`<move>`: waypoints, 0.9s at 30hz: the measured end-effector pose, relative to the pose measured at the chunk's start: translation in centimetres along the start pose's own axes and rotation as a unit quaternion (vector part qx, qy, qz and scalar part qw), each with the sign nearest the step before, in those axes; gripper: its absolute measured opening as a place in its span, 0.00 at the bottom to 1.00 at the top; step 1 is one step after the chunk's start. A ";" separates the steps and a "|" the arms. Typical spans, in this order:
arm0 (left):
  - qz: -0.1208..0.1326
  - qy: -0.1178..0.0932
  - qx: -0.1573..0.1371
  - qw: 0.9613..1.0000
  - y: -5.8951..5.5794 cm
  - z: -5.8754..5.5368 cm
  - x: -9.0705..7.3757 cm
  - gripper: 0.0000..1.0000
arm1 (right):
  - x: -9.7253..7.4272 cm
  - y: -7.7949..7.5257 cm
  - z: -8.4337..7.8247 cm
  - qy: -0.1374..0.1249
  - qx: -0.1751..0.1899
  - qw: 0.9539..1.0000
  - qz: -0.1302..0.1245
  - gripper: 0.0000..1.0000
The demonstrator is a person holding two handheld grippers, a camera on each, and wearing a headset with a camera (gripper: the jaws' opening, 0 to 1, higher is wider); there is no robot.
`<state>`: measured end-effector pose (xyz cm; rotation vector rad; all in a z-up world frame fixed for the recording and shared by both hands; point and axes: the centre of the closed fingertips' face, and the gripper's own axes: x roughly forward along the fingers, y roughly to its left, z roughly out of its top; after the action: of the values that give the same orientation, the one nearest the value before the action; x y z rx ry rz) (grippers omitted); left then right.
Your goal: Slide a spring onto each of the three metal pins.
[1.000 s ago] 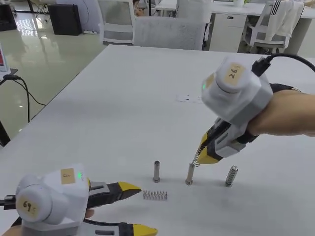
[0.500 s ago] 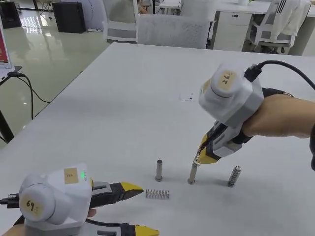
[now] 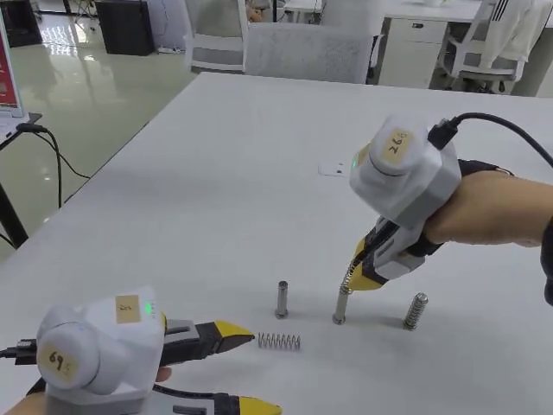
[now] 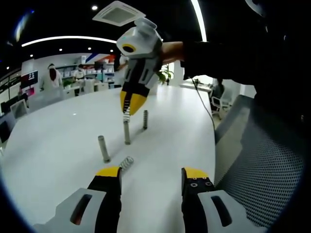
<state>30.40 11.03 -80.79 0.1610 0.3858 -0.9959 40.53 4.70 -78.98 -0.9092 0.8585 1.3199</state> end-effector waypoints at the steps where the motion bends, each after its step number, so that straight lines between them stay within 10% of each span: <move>1: 0.000 0.001 0.000 1.000 0.0 0.0 0.0 0.43 | 0.0 0.1 0.1 -0.002 0.002 1.000 0.003 0.08; 27: 0.001 0.001 0.000 1.000 0.1 0.1 0.0 0.42 | 4.2 -0.2 -1.8 0.038 0.008 0.999 0.019 0.08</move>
<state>30.53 11.08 -80.73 0.1624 0.3882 -0.9948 41.00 4.79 -83.49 -0.9400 0.9476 1.3169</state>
